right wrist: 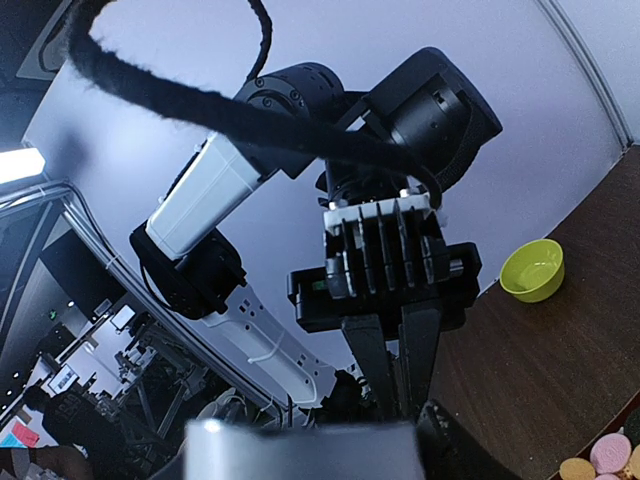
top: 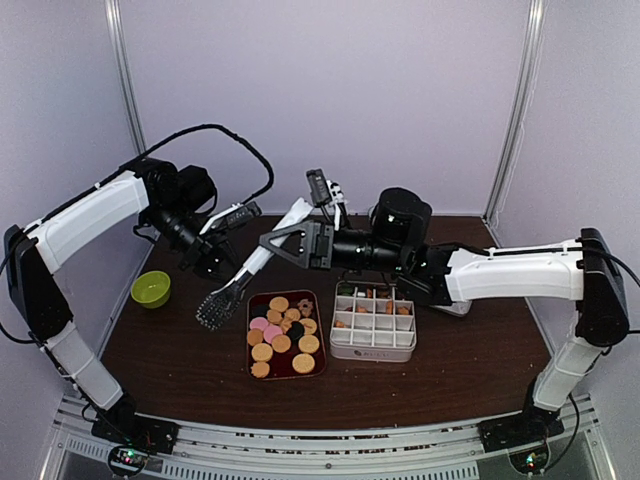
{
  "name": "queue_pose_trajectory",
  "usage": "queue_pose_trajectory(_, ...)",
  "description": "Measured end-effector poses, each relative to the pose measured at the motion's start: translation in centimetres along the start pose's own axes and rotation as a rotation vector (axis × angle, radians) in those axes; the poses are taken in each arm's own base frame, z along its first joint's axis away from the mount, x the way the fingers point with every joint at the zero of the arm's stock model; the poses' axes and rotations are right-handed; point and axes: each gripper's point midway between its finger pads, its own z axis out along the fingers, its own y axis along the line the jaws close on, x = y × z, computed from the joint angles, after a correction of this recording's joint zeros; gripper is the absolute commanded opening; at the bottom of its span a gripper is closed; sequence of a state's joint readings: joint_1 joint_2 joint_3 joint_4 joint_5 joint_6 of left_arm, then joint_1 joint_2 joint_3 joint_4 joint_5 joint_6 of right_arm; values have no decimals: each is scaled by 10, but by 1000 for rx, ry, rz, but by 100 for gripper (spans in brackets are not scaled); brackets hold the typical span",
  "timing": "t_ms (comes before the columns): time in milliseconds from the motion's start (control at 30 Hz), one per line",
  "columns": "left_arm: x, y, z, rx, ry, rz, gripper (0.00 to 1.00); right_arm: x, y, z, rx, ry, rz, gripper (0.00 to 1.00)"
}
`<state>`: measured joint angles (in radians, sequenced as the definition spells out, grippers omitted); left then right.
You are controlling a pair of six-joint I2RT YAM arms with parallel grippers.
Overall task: Pack the cookies
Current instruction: Pass from the left arm to the right
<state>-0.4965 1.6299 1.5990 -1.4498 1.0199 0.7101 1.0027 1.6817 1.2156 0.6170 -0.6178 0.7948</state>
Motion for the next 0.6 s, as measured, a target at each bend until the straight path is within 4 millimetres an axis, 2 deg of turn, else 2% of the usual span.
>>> queue_pose_trajectory(333, 5, -1, 2, 3, 21, -2, 0, 8, -3, 3, -31, 64, 27, 39)
queue_pose_trajectory(367, 5, -2, 2, 5, 22, -5, 3, 9, -4, 3, -28, 65, 28, 36)
queue_pose_trajectory(400, 6, -2, 3, 7, 24, -11, 12, 9, -6, 3, -23, 65, 26, 34)
queue_pose_trajectory(467, 7, -2, 3, 5, 29, -22, 43, 9, -10, 2, -4, 61, 18, 29)
queue_pose_trajectory(533, 10, 3, 4, -17, 45, -24, 86, 11, -16, 1, 27, 65, 19, 28)
queue_pose_trajectory(567, 11, 7, 4, -33, 54, -31, 96, 12, -19, 0, 47, 68, 15, 29)
queue_pose_trajectory(600, 15, 12, 5, -58, 70, -38, 98, 13, -22, -2, 72, 71, 12, 29)
